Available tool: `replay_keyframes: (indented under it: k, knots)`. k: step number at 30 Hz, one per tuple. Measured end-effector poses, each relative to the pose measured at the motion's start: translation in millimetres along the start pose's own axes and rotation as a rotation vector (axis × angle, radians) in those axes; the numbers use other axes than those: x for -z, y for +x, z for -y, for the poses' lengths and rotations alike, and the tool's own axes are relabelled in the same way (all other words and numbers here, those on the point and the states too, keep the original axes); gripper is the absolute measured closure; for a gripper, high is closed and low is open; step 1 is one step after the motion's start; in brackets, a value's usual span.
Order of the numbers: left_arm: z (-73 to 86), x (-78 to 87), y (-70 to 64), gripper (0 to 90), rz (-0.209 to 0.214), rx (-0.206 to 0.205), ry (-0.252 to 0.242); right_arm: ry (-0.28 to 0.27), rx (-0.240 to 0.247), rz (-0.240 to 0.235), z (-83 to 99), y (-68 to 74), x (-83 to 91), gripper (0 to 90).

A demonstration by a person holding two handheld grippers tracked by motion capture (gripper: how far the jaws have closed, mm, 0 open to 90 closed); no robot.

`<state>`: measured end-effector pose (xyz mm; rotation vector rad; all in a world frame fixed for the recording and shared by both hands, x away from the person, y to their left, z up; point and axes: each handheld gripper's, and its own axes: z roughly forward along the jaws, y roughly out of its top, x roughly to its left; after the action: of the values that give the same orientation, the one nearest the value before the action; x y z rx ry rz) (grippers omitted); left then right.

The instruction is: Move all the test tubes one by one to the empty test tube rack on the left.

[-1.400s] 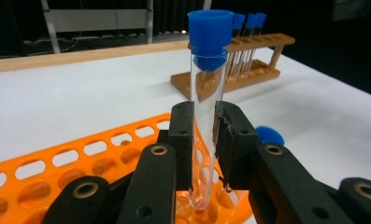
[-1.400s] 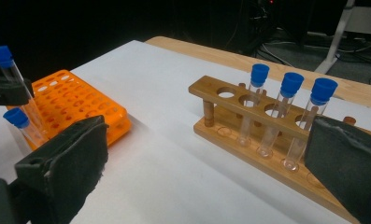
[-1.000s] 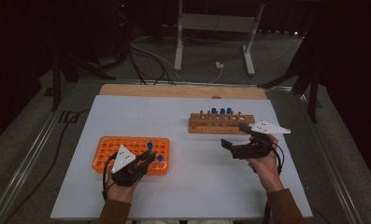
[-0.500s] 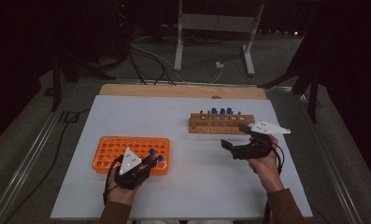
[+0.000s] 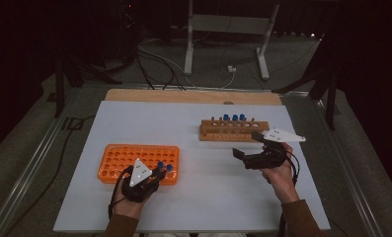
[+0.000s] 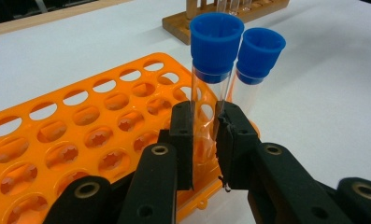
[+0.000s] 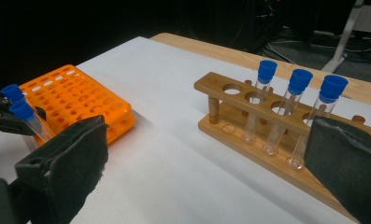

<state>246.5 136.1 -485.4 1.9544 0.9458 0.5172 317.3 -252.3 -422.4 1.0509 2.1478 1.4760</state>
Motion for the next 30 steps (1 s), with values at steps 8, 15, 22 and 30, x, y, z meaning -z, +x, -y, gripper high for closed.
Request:
replay_keyframes:
  k: [8,15,22,30]
  knots:
    - [1.1,-3.0,-0.7,78.7,-0.004,-0.009,0.023,0.006,0.003,-0.005,0.6,0.4,-0.8,0.0]
    - [2.2,-5.3,-1.2,78.7,-0.003,-0.022,0.046,0.009,0.004,-0.008,1.0,0.9,-1.5,0.0]
    - [3.0,-5.4,-0.5,78.7,-0.001,-0.012,0.05,0.013,0.003,-0.008,2.1,0.2,-2.5,0.0]
    - [2.1,2.2,6.1,66.9,0.071,0.008,-0.011,0.007,0.001,-0.008,2.0,-0.1,-2.4,0.0]
